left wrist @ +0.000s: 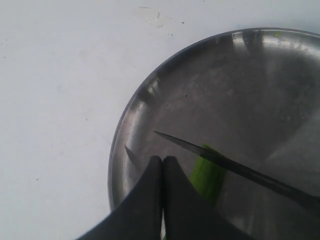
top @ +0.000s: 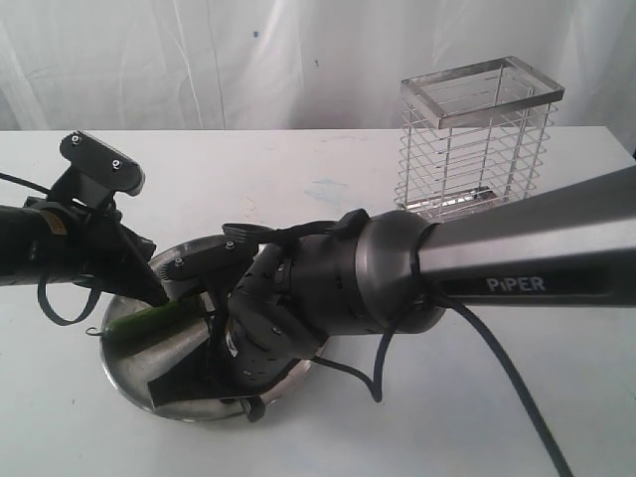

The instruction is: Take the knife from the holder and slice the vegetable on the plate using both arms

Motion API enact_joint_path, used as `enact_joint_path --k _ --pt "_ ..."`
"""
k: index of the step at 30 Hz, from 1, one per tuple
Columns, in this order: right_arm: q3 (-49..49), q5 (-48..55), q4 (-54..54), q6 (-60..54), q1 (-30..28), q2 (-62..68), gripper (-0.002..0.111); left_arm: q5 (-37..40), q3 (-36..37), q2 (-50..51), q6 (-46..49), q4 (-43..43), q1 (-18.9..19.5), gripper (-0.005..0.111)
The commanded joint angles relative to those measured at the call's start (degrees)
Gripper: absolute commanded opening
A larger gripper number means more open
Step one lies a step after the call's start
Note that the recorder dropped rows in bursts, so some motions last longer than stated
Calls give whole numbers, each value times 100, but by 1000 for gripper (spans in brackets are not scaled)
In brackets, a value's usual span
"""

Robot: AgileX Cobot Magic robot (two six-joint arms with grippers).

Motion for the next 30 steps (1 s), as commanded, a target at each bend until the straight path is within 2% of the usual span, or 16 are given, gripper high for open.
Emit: enact_joint_path --k 1,15,21,25,30 --pt "-18 32 40 -54 6 82 0 88 8 -59 -50 -81 7 0" --pt "-18 74 28 -54 6 118 0 -84 -5 -45 -524 -81 7 0" --pt "-18 74 28 -54 6 118 0 -648 -85 231 -873 -81 7 0" --pt "-18 86 28 -54 6 118 0 -267 -546 545 -1059 -81 33 0" --pt "-18 89 16 -54 6 118 0 553 -1211 886 -1555 -81 410 0"
